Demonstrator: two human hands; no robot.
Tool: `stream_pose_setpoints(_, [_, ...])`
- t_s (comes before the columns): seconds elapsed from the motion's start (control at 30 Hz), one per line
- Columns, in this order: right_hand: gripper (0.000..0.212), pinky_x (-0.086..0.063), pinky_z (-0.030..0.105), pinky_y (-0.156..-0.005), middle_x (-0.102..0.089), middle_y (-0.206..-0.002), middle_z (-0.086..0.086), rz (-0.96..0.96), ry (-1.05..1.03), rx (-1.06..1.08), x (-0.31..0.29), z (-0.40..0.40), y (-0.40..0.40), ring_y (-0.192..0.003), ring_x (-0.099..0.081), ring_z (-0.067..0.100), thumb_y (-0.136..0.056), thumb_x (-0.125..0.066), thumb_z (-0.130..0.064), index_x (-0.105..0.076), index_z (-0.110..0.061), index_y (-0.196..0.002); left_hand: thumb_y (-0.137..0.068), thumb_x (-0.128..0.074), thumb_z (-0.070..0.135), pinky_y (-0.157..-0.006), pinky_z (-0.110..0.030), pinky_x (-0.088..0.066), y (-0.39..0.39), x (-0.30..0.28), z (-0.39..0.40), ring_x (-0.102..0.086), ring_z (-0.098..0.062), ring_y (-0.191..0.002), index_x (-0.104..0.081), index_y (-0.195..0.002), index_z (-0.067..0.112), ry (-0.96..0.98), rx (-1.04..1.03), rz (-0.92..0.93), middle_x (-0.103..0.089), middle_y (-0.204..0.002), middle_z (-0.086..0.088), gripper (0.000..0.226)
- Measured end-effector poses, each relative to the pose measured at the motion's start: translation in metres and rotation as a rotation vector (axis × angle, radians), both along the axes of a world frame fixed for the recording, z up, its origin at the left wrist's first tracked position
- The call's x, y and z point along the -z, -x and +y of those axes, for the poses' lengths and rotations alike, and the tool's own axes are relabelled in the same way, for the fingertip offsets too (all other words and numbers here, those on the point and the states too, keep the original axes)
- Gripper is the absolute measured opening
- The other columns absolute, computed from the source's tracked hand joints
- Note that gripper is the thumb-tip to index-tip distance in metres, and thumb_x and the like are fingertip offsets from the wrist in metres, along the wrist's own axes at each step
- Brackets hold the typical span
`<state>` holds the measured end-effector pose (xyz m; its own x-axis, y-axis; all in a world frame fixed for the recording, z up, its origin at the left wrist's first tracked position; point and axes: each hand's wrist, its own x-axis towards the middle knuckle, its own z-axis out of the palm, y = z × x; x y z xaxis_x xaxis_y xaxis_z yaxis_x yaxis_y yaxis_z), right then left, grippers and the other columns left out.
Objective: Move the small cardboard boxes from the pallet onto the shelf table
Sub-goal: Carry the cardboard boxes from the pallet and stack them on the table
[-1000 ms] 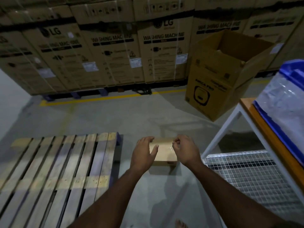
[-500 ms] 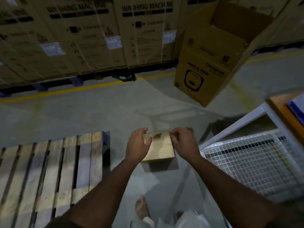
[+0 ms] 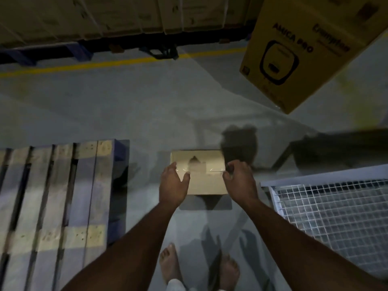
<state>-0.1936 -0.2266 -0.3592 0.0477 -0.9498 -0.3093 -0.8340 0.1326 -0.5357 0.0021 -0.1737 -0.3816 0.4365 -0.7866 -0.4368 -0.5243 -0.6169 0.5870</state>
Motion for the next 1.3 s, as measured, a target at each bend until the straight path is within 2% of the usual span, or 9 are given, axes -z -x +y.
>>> stream_pose_setpoints(0.27, [0.031,-0.043,0.037,-0.095,-0.058,-0.121,0.009,0.033,-0.121,0.049,0.182,-0.021,0.013,-0.118,-0.051,0.026,-0.093,-0.060,-0.024,-0.057,-0.014,-0.122,-0.094,-0.068,0.031,-0.108,-0.040,-0.040,-0.015,0.174,-0.011,-0.047,-0.033,-0.134,-0.053,-0.137,0.005,-0.128,-0.114,0.019,-0.055,-0.139,-0.014,0.053])
stream_pose_setpoints(0.43, [0.040,-0.047,0.044,-0.098,-0.056,-0.127,0.012,0.061,-0.257,0.095,0.264,-0.020,0.021,-0.121,-0.050,0.030,-0.091,-0.063,-0.027,-0.053,-0.012,-0.127,-0.085,-0.076,0.045,-0.101,-0.046,-0.049,-0.027,0.246,-0.004,-0.054,-0.038,-0.125,-0.048,-0.135,-0.001,-0.307,-0.217,0.006,-0.057,-0.133,-0.019,0.073])
stream_pose_setpoints(0.57, [0.041,-0.050,0.047,-0.097,-0.057,-0.125,0.014,0.070,-0.370,0.109,0.302,-0.015,0.019,-0.118,-0.054,0.032,-0.091,-0.064,-0.031,-0.051,-0.011,-0.125,-0.076,-0.079,0.048,-0.093,-0.047,-0.058,-0.038,0.298,0.005,-0.068,-0.032,-0.102,-0.063,-0.120,0.005,-0.352,-0.269,0.234,-0.071,-0.115,-0.015,0.064])
stream_pose_setpoints(0.67, [0.044,-0.051,0.045,-0.095,-0.058,-0.124,0.014,0.075,-0.416,0.085,0.315,-0.013,0.015,-0.115,-0.055,0.032,-0.089,-0.065,-0.036,-0.053,-0.010,-0.122,-0.072,-0.079,0.044,-0.094,-0.047,-0.059,-0.041,0.313,0.008,-0.069,-0.028,-0.100,-0.068,-0.120,0.010,-0.317,-0.294,0.314,-0.073,-0.112,-0.010,0.059])
stream_pose_setpoints(0.8, [0.044,-0.049,0.043,-0.097,-0.054,-0.127,0.012,0.055,-0.399,0.098,0.307,-0.015,0.012,-0.118,-0.051,0.031,-0.085,-0.070,-0.039,-0.056,-0.015,-0.118,-0.083,-0.081,0.031,-0.098,-0.046,-0.055,-0.038,0.293,0.008,-0.064,-0.028,-0.109,-0.059,-0.127,0.009,-0.256,-0.358,0.344,-0.066,-0.119,-0.008,0.053])
stream_pose_setpoints(1.0, [0.043,-0.039,0.036,-0.102,-0.051,-0.133,0.010,-0.128,-0.200,0.206,0.224,-0.046,0.012,-0.125,-0.043,0.030,-0.088,-0.069,-0.038,-0.056,-0.017,-0.124,-0.063,-0.075,0.065,-0.101,-0.050,-0.053,-0.041,0.214,-0.016,-0.061,-0.027,-0.116,-0.059,-0.123,0.024,-0.039,-0.390,0.326,-0.063,-0.127,-0.003,0.075])
stream_pose_setpoints(1.1, [0.048,-0.048,0.045,-0.099,-0.055,-0.128,0.008,-0.315,-0.100,0.356,0.149,-0.062,0.012,-0.117,-0.052,0.029,-0.084,-0.069,-0.048,-0.053,-0.028,-0.124,-0.068,-0.074,0.069,-0.111,-0.048,-0.045,-0.035,0.131,-0.031,-0.053,-0.028,-0.130,-0.045,-0.148,0.021,0.068,-0.383,0.289,-0.051,-0.148,-0.004,0.098])
stream_pose_setpoints(1.2, [0.056,-0.057,0.049,-0.087,-0.060,-0.121,0.005,-0.480,0.009,0.444,0.059,-0.060,0.014,-0.104,-0.063,0.025,-0.076,-0.066,-0.063,-0.047,-0.039,-0.122,-0.085,-0.076,0.052,-0.116,-0.039,-0.036,-0.024,0.036,-0.033,-0.042,-0.024,-0.141,-0.031,-0.158,0.020,0.206,-0.352,0.207,-0.039,-0.158,-0.002,0.091])
stream_pose_setpoints(1.3, [0.060,-0.058,0.046,-0.084,-0.052,-0.132,0.004,-0.538,0.098,0.494,-0.036,-0.044,0.016,-0.108,-0.060,0.023,-0.083,-0.068,-0.055,-0.042,-0.035,-0.134,-0.085,-0.077,0.046,-0.114,-0.036,-0.035,-0.012,-0.059,-0.025,-0.036,-0.021,-0.146,-0.025,-0.161,0.022,0.365,-0.357,0.160,-0.034,-0.161,-0.001,0.095])
